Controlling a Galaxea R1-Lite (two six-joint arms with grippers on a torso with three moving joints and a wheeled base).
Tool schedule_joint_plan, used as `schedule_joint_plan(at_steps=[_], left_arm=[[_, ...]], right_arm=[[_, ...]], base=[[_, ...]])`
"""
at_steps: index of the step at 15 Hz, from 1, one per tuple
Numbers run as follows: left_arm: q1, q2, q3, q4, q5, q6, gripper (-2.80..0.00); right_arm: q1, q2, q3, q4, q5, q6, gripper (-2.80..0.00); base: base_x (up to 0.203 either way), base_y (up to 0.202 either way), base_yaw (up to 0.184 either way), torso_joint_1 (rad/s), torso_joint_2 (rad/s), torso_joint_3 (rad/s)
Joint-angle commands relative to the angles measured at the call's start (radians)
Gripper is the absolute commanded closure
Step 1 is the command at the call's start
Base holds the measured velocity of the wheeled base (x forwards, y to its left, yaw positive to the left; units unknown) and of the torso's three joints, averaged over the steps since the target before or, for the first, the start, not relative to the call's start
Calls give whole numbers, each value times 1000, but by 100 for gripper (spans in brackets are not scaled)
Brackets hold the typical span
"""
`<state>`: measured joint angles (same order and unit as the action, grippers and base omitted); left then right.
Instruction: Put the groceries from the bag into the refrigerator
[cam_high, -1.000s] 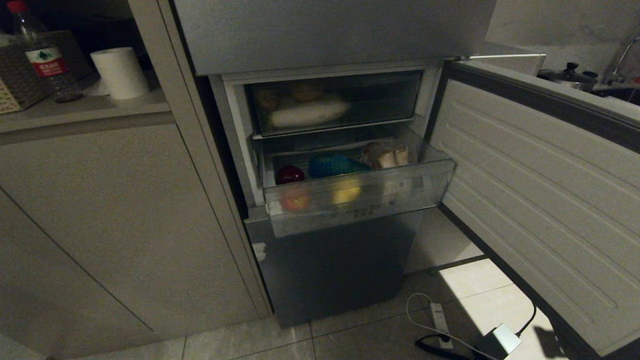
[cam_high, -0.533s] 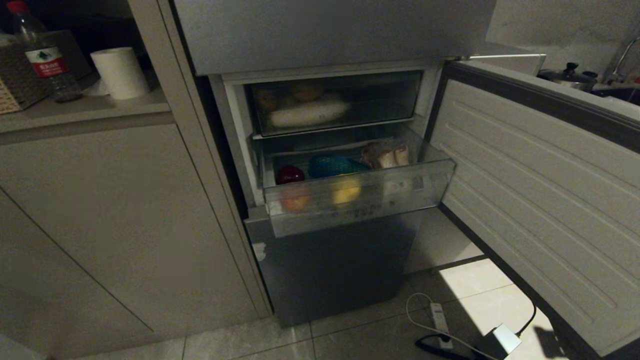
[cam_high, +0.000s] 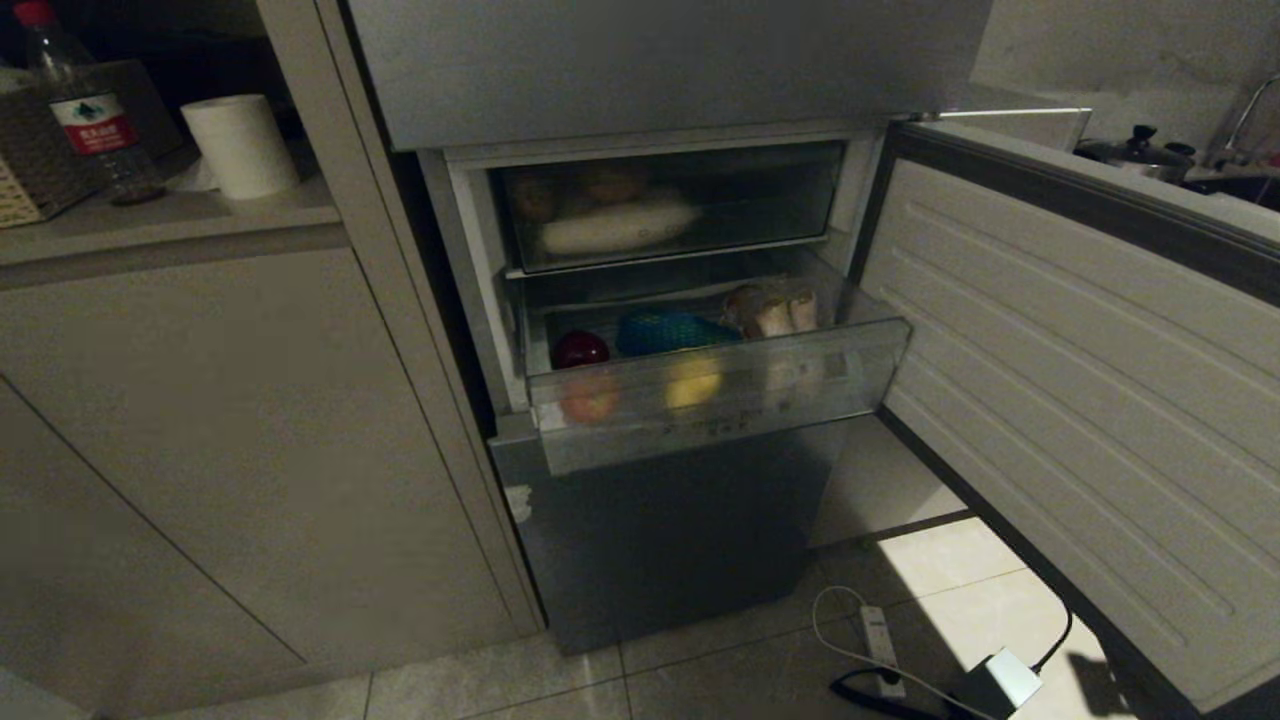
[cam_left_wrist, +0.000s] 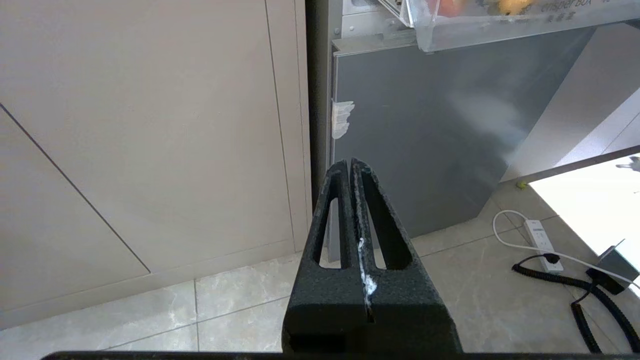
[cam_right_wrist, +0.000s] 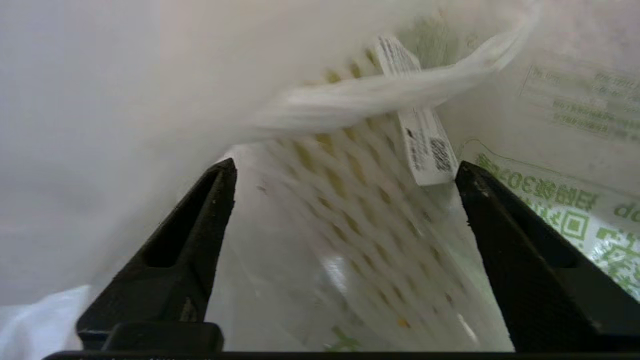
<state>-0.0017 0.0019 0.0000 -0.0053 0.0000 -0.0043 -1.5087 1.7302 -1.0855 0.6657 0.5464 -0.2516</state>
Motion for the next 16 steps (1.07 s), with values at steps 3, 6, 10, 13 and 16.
schedule_joint_plan(at_steps=[3, 6, 10, 13, 16], left_arm=[[0, 0, 0, -1, 0, 0, 0], [0, 0, 0, -1, 0, 0, 0], [0, 0, 0, -1, 0, 0, 0], [0, 0, 0, -1, 0, 0, 0], [0, 0, 0, -1, 0, 0, 0]], right_arm=[[2, 59, 2, 2, -6, -8, -280], [16, 111, -1, 0, 8, -49, -280], [71, 123, 8, 2, 42, -52, -280], [97, 126, 8, 0, 46, -52, -280], [99, 144, 1, -3, 41, -53, 0]], base=[[0, 0, 0, 0, 0, 0], [0, 0, 0, 0, 0, 0], [0, 0, 0, 0, 0, 0], [0, 0, 0, 0, 0, 0], [0, 0, 0, 0, 0, 0]])
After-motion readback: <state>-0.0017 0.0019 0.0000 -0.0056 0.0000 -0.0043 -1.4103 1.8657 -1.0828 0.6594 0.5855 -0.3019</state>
